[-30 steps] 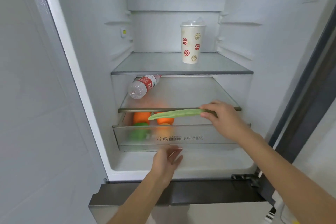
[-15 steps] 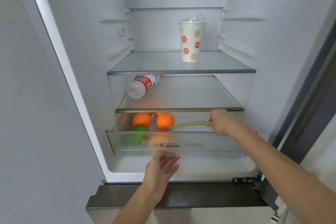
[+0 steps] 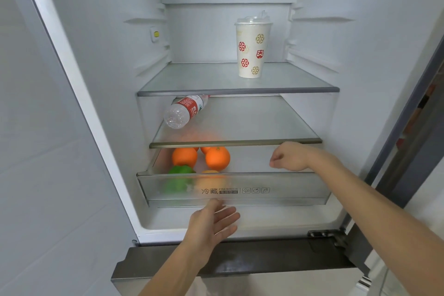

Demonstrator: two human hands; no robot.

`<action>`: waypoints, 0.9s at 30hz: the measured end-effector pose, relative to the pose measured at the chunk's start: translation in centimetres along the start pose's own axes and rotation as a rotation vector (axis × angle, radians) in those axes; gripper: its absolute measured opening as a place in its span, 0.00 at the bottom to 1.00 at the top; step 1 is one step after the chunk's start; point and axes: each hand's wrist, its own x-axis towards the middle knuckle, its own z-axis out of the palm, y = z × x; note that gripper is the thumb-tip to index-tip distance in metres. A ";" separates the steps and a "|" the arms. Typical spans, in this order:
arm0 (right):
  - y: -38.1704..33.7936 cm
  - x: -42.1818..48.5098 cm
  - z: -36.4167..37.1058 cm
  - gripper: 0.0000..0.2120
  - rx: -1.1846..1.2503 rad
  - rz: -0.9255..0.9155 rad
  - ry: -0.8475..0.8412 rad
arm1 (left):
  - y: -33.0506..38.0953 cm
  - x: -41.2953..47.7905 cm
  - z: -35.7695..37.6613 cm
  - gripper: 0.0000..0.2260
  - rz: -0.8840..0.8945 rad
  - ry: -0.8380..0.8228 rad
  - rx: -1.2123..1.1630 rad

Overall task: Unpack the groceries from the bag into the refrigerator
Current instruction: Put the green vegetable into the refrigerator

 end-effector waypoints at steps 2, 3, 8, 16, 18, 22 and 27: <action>-0.9 -2.1 -0.5 0.18 0.096 -0.095 0.091 | 0.3 -0.6 0.0 0.18 -0.043 -0.030 0.131; -1.5 -3.3 -0.6 0.17 0.171 -0.138 0.137 | 0.5 -1.0 0.0 0.21 -0.052 -0.052 0.184; -3.7 -6.9 1.3 0.38 -0.069 -0.352 0.347 | 2.1 -1.5 -0.4 0.23 0.125 -0.009 0.286; -3.5 -5.0 2.1 0.43 -0.352 -0.261 0.509 | 4.1 1.2 -0.4 0.22 0.242 -0.005 0.338; -3.5 -4.1 2.2 0.43 -0.324 -0.235 0.540 | 4.3 2.2 -0.2 0.22 0.262 -0.005 0.346; -3.6 -2.2 2.5 0.41 -0.336 -0.177 0.605 | 5.4 4.3 0.1 0.22 0.287 0.000 0.377; -4.4 0.1 2.9 0.37 -0.326 -0.063 0.649 | 6.9 6.9 0.8 0.21 0.297 0.021 0.382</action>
